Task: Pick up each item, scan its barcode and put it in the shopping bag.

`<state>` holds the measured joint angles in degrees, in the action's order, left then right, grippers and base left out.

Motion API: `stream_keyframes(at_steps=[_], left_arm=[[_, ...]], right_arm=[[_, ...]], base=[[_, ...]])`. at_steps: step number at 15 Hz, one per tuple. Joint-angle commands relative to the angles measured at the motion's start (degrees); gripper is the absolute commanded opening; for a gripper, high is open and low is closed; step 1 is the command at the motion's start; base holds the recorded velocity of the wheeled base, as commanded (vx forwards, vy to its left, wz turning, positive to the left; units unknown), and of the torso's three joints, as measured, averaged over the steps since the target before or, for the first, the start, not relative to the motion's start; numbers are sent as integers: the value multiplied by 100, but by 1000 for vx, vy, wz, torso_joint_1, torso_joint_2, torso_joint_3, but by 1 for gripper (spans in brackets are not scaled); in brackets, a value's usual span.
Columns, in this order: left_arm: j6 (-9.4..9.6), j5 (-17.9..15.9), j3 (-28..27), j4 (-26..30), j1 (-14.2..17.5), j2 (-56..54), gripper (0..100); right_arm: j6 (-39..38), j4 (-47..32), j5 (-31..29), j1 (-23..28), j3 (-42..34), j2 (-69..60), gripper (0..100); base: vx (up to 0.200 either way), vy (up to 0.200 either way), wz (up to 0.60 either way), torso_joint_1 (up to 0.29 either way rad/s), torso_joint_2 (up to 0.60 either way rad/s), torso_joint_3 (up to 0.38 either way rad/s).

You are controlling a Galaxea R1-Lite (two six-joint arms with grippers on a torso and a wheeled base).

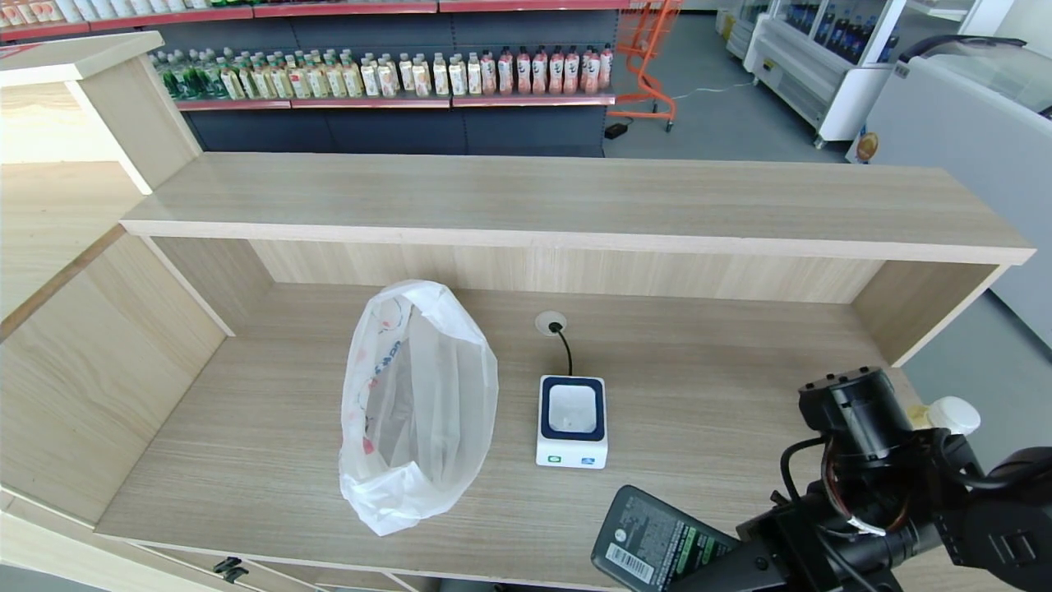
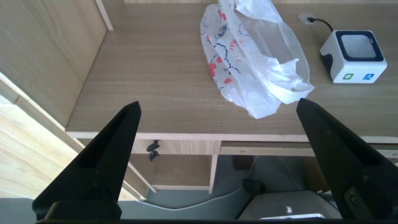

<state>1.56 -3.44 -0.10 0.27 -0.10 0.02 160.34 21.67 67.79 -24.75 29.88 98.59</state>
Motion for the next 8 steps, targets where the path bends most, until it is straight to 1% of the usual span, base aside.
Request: stream_keyframes(at_steps=[1, 2, 3, 4, 5, 6, 7, 8], left_arm=[[2, 1, 1, 0, 1, -2, 100], [2, 1, 1, 0, 1, -2, 100], [2, 1, 1, 0, 1, -2, 100], [2, 1, 1, 0, 1, -2, 100], [2, 1, 1, 0, 1, -2, 100], [2, 1, 1, 0, 1, -2, 100], [2, 1, 10, 0, 1, -2, 100], [2, 1, 1, 0, 1, -2, 100]], right_arm=[[-979, -23, -3, 172, -26, -595, 0], [-1972, -14, -3, 436, 44, -797, 0], [-2411, -14, -3, 532, 79, -929, 0], [-3325, 30, -100, 928, 167, -1360, 0], [-3817, 126, -258, 1816, 246, -1860, 0], [-4143, 30, -231, 2492, 132, -2115, 0], [-4582, -172, -170, 2694, -17, -2186, 0], [-5593, -577, -152, 2694, 0, -2274, 0]], base=[[0, 0, 0, 0, 0, 0], [0, 0, 0, 0, 0, 0], [0, 0, 0, 0, 0, 0], [0, 0, 0, 0, 0, 0], [0, 0, 0, 0, 0, 0], [0, 0, 0, 0, 0, 0], [0, 0, 0, 0, 0, 0], [0, 0, 0, 0, 0, 0]])
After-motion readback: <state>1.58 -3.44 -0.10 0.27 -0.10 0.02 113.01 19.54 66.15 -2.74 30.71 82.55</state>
